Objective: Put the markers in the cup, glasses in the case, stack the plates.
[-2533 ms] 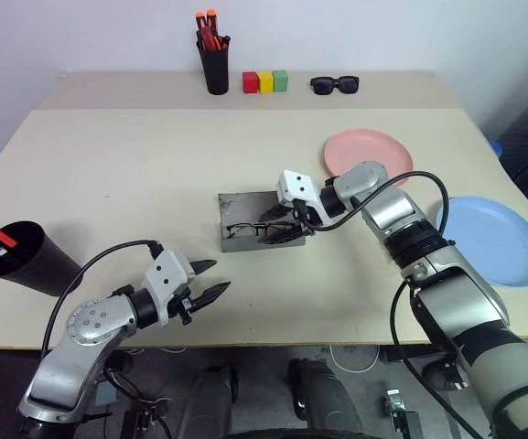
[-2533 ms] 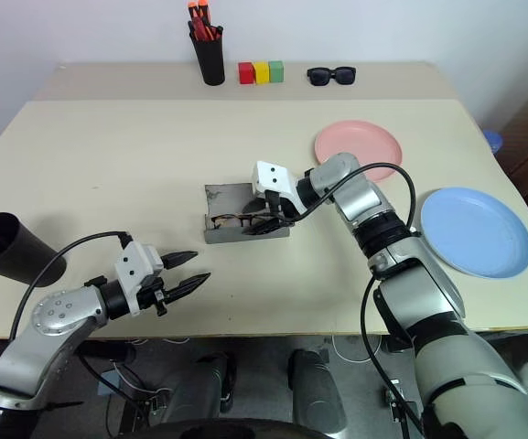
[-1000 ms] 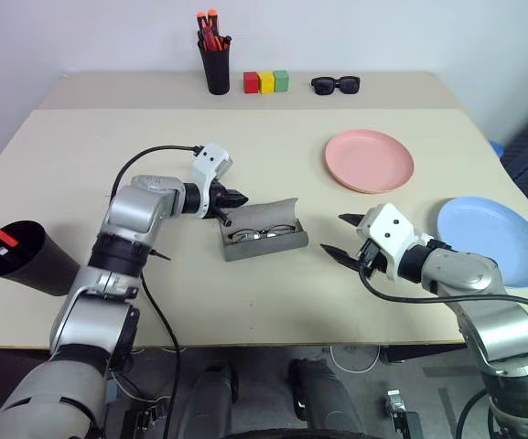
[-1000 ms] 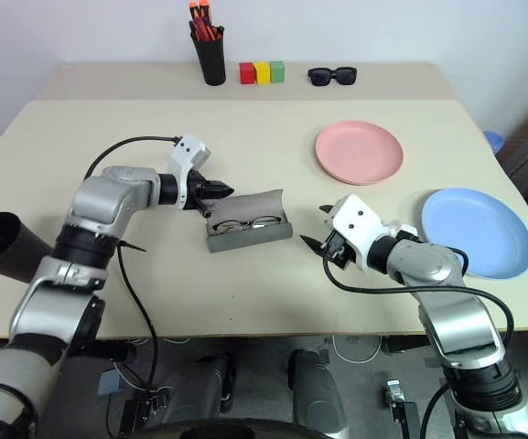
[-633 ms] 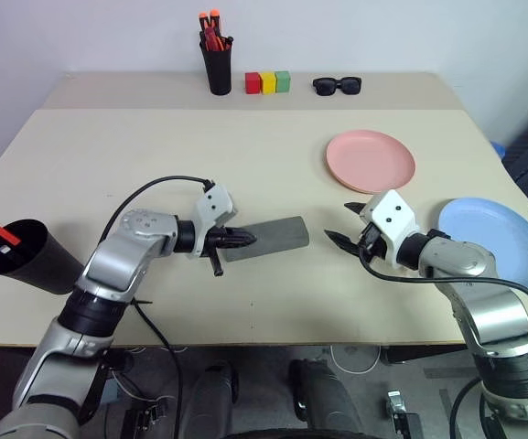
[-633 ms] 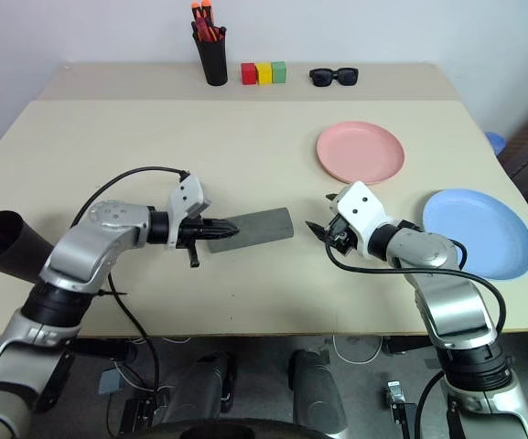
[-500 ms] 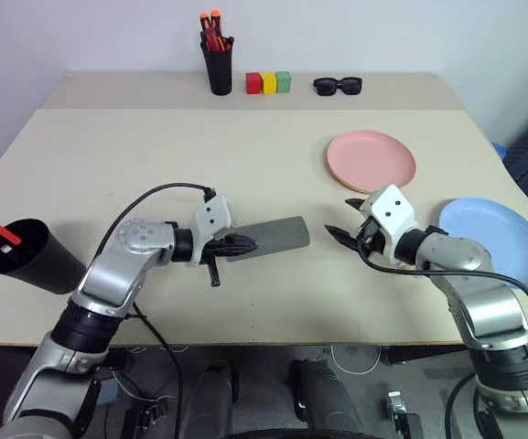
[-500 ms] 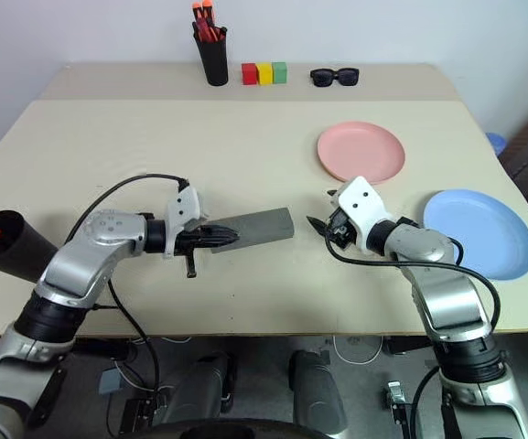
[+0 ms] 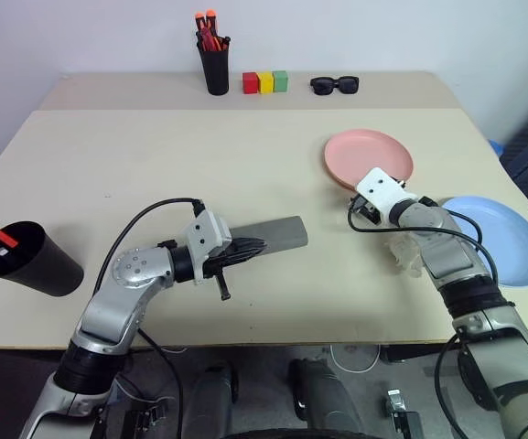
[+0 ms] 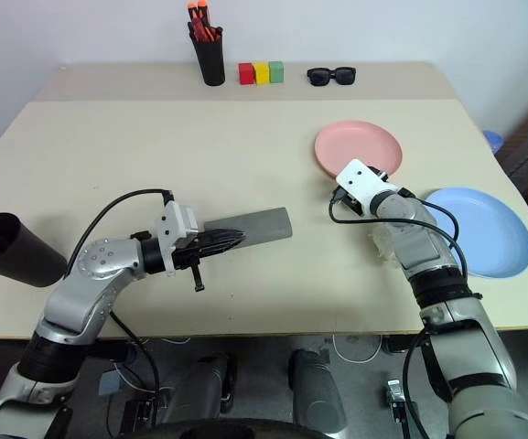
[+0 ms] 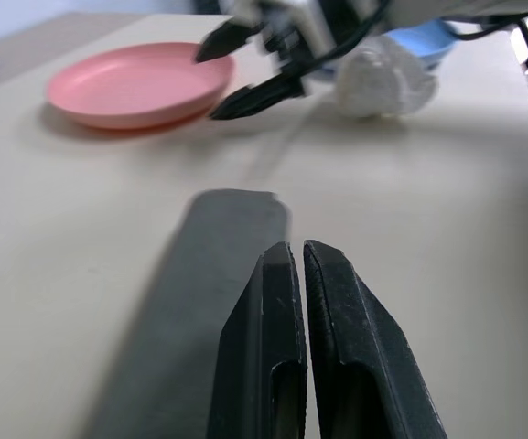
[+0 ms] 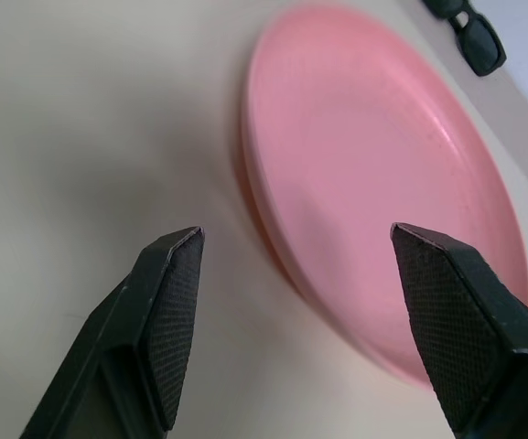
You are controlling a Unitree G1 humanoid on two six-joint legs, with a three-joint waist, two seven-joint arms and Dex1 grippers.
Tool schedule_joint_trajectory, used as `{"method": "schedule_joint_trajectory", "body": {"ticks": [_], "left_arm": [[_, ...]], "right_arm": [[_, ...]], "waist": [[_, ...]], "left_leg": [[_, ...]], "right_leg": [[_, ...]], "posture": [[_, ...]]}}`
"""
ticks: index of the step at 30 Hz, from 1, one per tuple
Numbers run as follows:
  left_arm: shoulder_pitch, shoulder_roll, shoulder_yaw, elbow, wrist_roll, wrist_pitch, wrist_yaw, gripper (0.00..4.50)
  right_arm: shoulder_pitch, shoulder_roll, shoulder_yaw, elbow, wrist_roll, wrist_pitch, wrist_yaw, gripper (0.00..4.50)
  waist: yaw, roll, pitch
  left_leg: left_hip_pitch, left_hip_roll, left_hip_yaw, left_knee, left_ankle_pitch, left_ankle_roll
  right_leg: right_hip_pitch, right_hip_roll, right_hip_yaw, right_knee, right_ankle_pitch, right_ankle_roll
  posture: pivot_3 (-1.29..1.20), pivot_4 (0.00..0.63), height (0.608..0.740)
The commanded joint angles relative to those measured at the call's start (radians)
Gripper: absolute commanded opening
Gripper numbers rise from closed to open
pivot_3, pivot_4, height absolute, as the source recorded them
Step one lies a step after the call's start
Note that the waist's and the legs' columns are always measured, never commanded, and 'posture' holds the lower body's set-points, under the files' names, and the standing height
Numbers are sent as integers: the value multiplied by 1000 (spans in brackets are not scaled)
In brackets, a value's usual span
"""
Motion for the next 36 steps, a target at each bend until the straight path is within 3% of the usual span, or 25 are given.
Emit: {"method": "schedule_joint_trajectory", "body": {"ticks": [1, 3, 8, 12, 16, 21, 26, 30, 34, 36], "left_arm": [[22, 1, 18, -69, -19, 18, 35, 124], [33, 1, 18, -80, -19, 25, 48, 114], [47, -3, 16, -89, -20, 25, 76, 114], [46, -12, 4, -87, -22, 17, 88, 114], [16, -38, -9, -67, -31, 15, 88, 114], [-30, -71, -56, -16, -44, 6, 35, 114], [-89, -107, -107, 65, -46, -24, -33, 114], [-143, -143, -137, 136, -39, -57, -70, 114], [-168, -163, -146, 171, -32, -77, -84, 114], [-167, -161, -144, 171, -34, -81, -87, 114]], "right_arm": [[-90, 13, 21, 164, -49, -142, -28, 3057], [-123, 15, 38, 242, -76, -203, -41, 2484], [-156, 18, 41, 319, -102, -281, -67, 44], [-117, -12, 27, 238, -119, -298, -78, 44], [-9, -101, -43, -18, -101, -243, -37, 44], [267, -254, -275, -474, 16, -47, 110, 44], [585, -332, -545, -767, 84, 146, 237, 44], [787, -320, -663, -891, 94, 208, 291, 44], [850, -302, -686, -933, 128, 259, 313, 44], [857, -312, -687, -930, 121, 296, 314, 677]], "waist": [[0, 0, 0], [0, 0, 0], [1, 0, 0], [0, 0, 0], [8, 1, 0], [13, 2, 0], [8, 4, -1], [5, 4, -2], [-1, 5, -2], [3, 5, -2]], "left_leg": [[0, 0, 0, 0, 0, 0], [0, 0, 0, 1, 0, 0], [0, 0, 0, 0, 0, 0], [0, 0, 0, 0, 0, 0], [0, -1, -1, 0, 0, 0], [0, -1, -2, 1, 0, 0], [3, 0, -1, 1, 0, 1], [6, 0, -2, 1, 0, 1], [9, 0, 2, 1, 0, 1], [10, 0, 2, 1, 0, 1]], "right_leg": [[0, 0, 0, 0, 0, 0], [0, 0, 0, 0, 0, 0], [0, 0, 0, 0, 0, 0], [0, 0, 0, 0, 0, 0], [0, 0, 0, 0, 0, 0], [1, 0, 0, 0, 0, 0], [6, 0, 0, -1, -2, -3], [9, 1, 0, -2, -3, -4], [10, 0, 2, -2, -3, -4], [10, 0, 2, -2, -3, -4]], "posture": [[0, 150, 740], [0, 150, 740], [0, 150, 740], [0, 150, 740], [0, 150, 740], [0, 150, 740], [0, 150, 740], [0, 150, 740], [0, 150, 740], [0, 150, 740]]}}
